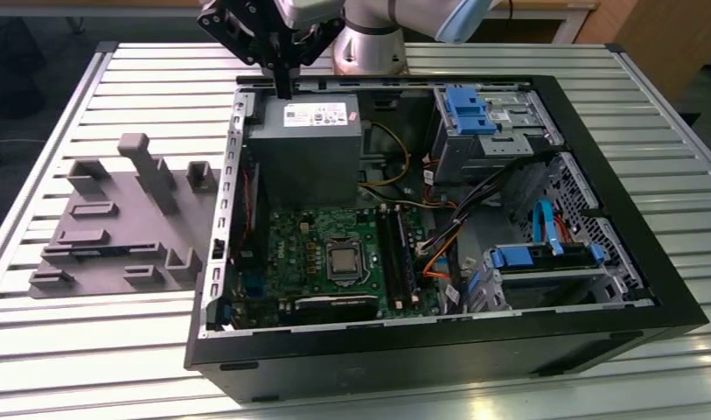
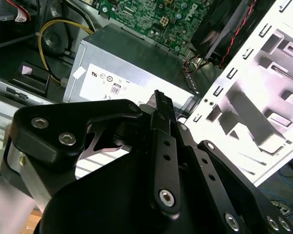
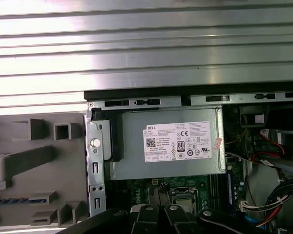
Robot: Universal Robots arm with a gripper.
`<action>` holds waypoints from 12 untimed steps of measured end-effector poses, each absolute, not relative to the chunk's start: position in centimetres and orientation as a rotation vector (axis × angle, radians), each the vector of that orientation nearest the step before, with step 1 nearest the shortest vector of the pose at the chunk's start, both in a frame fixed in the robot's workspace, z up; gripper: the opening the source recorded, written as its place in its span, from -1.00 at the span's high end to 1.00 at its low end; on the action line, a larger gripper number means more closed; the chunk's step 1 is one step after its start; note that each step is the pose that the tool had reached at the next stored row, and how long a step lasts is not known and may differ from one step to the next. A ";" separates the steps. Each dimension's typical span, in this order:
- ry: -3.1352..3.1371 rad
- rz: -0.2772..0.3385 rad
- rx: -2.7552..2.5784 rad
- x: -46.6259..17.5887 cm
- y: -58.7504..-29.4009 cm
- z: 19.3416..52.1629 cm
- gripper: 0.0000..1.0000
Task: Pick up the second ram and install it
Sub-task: 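Reach for the second ram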
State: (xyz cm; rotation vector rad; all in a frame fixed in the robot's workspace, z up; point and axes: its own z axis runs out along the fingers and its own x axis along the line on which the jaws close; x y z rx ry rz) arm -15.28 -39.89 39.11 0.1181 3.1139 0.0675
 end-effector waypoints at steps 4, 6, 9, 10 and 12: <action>3.114 0.068 0.118 -15.4 -39.9 39.1 0.79; 3.114 0.068 0.118 -15.5 -39.9 39.1 0.79; 3.114 0.068 0.118 -15.6 -39.9 39.1 0.79; 3.114 0.068 0.118 -15.7 -39.9 39.1 0.79; 3.114 0.068 0.118 -15.8 -39.9 39.1 0.79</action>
